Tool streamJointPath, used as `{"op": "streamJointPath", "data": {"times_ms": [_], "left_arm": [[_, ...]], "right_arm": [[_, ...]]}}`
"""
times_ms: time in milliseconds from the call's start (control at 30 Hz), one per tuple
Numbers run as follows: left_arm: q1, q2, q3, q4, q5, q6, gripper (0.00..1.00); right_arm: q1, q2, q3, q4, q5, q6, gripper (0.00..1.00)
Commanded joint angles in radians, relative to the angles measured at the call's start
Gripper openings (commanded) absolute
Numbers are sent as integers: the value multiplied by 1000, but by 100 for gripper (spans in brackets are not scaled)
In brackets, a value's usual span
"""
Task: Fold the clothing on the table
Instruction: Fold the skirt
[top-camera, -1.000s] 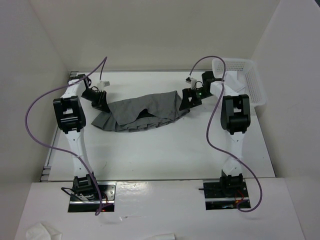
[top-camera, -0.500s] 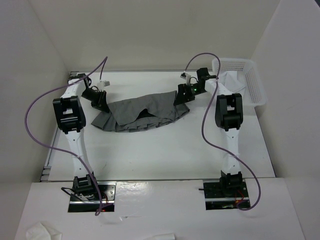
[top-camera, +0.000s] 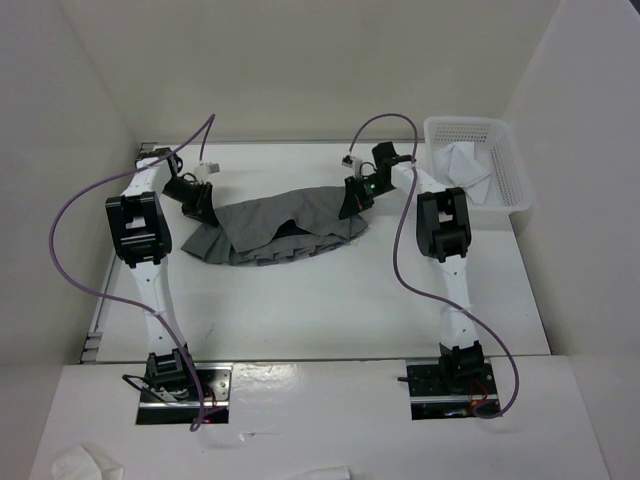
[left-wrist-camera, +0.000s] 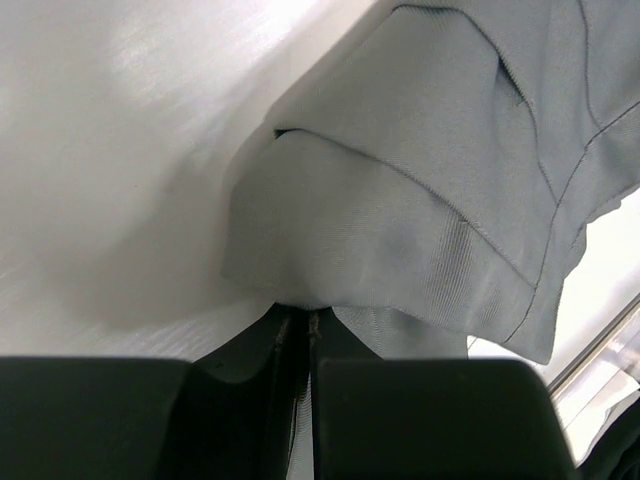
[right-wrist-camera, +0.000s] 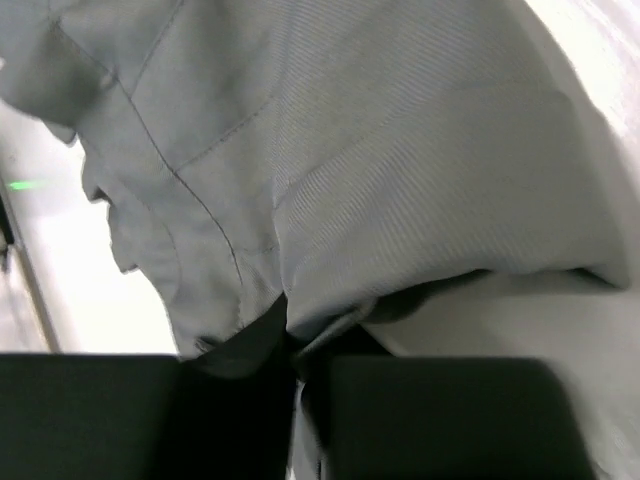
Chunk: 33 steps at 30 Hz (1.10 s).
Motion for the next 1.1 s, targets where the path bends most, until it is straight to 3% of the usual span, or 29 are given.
{"op": "streamJointPath", "data": {"times_ms": [0,33,233,500,567,700,1067], "left_arm": [[-4,-35,26,-25,29,3,11],[-4,-44,26,-25,41,3,11],[-15,-55,26,-46,61,34,11],[-75,-94,-28,-37,73,54,10],[-75,-94,-40,-37,82,54,10],[-75,-104,-60,-28,102,54,10],[-75,-143,-146,9,131,63,10]], "right_arm": [[8,0,-12,-13,108,14,8],[8,0,-12,-13,131,14,0],[17,-73,56,-13,335,34,0],[161,-34,424,-173,690,55,0],[213,15,595,-272,717,66,0],[290,38,614,-251,796,77,0],[448,38,679,-260,809,66,0]]}}
